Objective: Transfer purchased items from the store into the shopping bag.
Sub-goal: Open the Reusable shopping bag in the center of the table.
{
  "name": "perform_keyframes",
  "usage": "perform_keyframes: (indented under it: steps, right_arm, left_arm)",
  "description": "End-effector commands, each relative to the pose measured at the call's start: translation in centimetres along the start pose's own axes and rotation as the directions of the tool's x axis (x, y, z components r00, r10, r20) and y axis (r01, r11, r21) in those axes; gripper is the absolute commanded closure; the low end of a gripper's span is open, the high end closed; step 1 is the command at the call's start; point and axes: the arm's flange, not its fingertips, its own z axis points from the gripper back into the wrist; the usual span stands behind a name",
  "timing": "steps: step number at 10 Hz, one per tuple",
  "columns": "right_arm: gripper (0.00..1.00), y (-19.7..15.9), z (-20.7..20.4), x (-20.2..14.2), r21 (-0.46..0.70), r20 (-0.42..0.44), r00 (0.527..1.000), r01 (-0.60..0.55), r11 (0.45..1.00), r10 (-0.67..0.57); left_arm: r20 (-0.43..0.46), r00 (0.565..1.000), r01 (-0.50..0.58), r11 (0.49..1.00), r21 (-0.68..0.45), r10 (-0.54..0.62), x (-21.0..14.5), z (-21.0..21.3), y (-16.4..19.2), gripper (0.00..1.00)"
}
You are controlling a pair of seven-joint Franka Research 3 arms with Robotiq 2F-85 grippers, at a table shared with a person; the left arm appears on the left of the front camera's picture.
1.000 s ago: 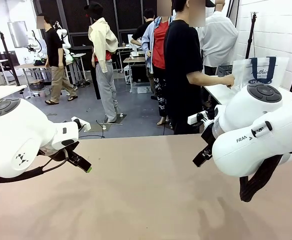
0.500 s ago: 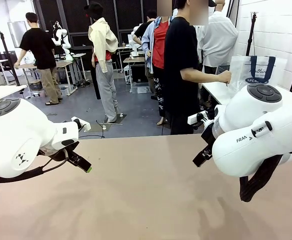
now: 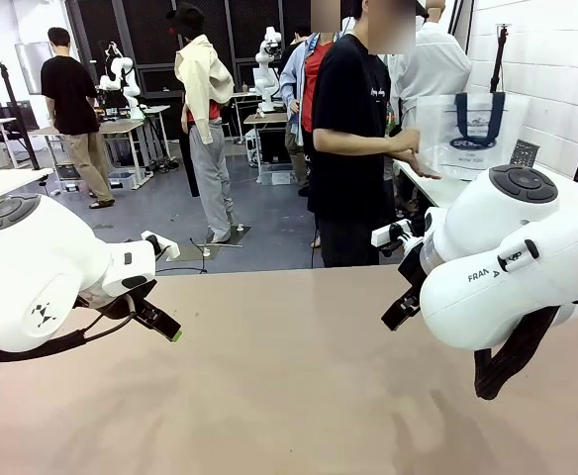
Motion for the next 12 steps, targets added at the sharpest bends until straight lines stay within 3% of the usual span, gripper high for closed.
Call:
perform_keyframes:
  steps: [1, 12]
  right_arm:
    - [0.0, -0.01, 0.0, 0.0, 0.0, 0.0, 1.0, 0.0, 1.0, 0.0]
    - [0.0, -0.01, 0.0, 0.0, 0.0, 0.0, 1.0, 0.0, 1.0, 0.0]
  left_arm:
    - [0.0, 1.0, -0.003, 1.0, 0.0, 0.003, -0.04, 0.0, 0.14, 0.0]
    - [0.0, 1.0, -0.003, 1.0, 0.0, 0.003, -0.04, 0.0, 0.14, 0.0]
